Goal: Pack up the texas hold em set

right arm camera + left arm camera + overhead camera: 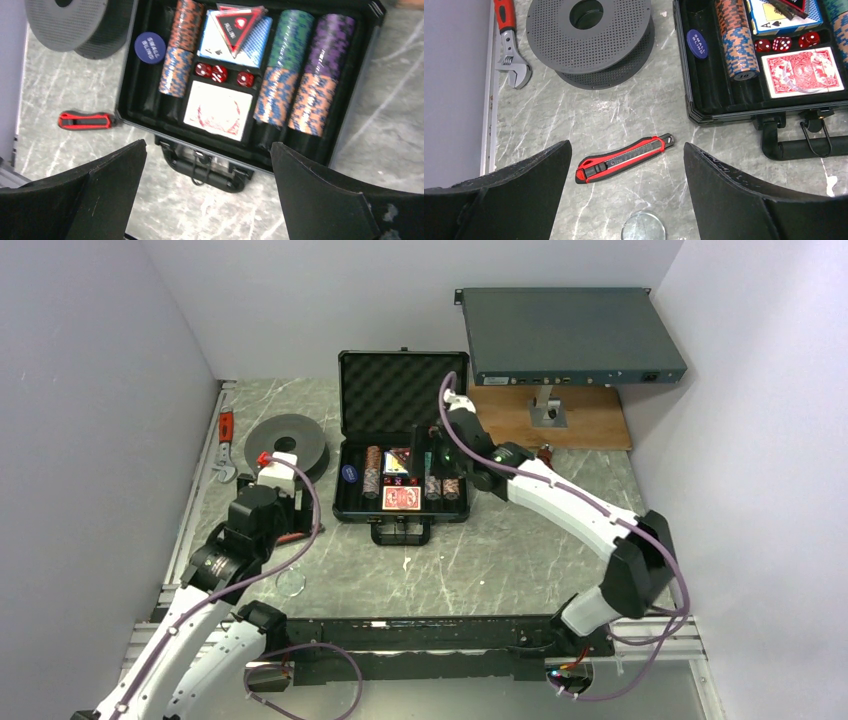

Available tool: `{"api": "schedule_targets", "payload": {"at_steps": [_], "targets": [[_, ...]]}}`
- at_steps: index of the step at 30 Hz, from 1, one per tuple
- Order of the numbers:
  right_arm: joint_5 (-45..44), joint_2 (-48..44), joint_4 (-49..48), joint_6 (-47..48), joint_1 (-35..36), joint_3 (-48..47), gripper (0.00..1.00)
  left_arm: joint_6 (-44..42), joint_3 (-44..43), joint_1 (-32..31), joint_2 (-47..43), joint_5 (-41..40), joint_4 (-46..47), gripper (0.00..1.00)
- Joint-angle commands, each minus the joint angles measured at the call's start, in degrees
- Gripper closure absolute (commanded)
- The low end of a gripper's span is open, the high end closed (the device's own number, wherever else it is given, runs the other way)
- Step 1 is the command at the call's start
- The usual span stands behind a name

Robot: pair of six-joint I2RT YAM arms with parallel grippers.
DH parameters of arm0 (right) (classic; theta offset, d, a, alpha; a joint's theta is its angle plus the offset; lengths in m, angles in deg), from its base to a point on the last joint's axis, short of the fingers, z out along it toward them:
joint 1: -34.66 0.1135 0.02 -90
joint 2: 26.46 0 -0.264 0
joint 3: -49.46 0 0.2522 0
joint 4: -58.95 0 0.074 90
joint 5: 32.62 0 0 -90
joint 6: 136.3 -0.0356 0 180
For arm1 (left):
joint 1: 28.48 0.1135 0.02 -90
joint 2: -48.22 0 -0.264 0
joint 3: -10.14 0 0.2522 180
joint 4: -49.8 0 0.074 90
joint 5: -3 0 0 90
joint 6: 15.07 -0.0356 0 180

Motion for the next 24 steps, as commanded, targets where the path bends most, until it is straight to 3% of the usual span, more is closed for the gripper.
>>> {"api": "schedule_targets", "payload": {"at_steps": [1,6,16,24], "targets": [[-4.2,-7.5,-6.2,2.9,-0.1,7.5,0.03,-1.2,-0.8,1.8,1.9,2.7,3.7,0.12],[-5.3,-14.6,-9.6,3.5,-0.1,18.3,0.07,2.6,-5.2,4.0,6.9,10.3,4.7,0.13],[-5.1,-22.3,-10.2,3.1,-0.2,28.0,0.13,7.6,-15.8,5.3,18.5,16.7,12.5,0.13],[-4.2,-26.0,-10.7,0.7,-0.6,34.7,0.19,11.9,-31.1,15.1,35.8,31.0,21.6,0.24]]}}
